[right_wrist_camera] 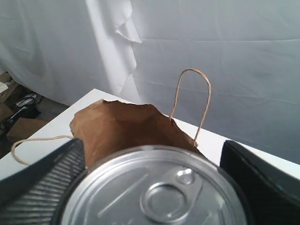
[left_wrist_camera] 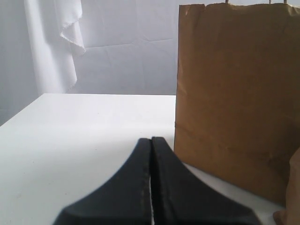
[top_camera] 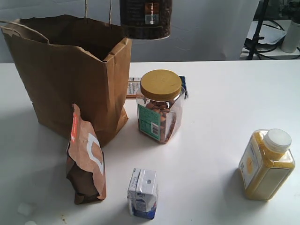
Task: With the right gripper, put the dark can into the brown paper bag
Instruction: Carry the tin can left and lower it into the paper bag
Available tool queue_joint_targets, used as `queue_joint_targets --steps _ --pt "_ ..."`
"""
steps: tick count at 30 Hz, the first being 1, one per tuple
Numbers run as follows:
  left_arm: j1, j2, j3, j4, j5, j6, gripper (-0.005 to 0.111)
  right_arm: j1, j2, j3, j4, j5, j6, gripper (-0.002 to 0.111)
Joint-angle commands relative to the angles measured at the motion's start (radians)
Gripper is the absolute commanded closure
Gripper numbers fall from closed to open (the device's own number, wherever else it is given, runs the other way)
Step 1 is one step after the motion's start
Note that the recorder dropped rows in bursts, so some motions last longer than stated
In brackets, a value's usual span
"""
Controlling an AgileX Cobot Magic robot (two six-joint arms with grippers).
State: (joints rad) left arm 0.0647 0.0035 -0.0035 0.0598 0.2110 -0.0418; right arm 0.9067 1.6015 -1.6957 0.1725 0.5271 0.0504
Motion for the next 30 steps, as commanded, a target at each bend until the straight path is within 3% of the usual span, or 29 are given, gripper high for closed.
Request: queue_joint_targets --steps 1,9,15,30 --pt "-0.006 -0.003 0.004 0.003 -0.005 -0.004 0.107 0.000 0.104 -0.088 0.085 -0.124 -0.097 0.108" --pt "-0.006 -0.003 0.004 0.003 -0.005 -0.004 0.107 0.002 0.220 -0.229 0.143 -0.186 -0.173 0.108" --pt "-0.006 -0.003 0.004 0.003 -0.005 -0.004 0.107 0.002 0.280 -0.237 0.262 -0.275 -0.311 0.108" --pt "-0.006 -0.003 0.004 0.003 -0.005 -0.004 0.107 0.036 0.438 -0.237 0.284 -0.365 -0.336 0.108"
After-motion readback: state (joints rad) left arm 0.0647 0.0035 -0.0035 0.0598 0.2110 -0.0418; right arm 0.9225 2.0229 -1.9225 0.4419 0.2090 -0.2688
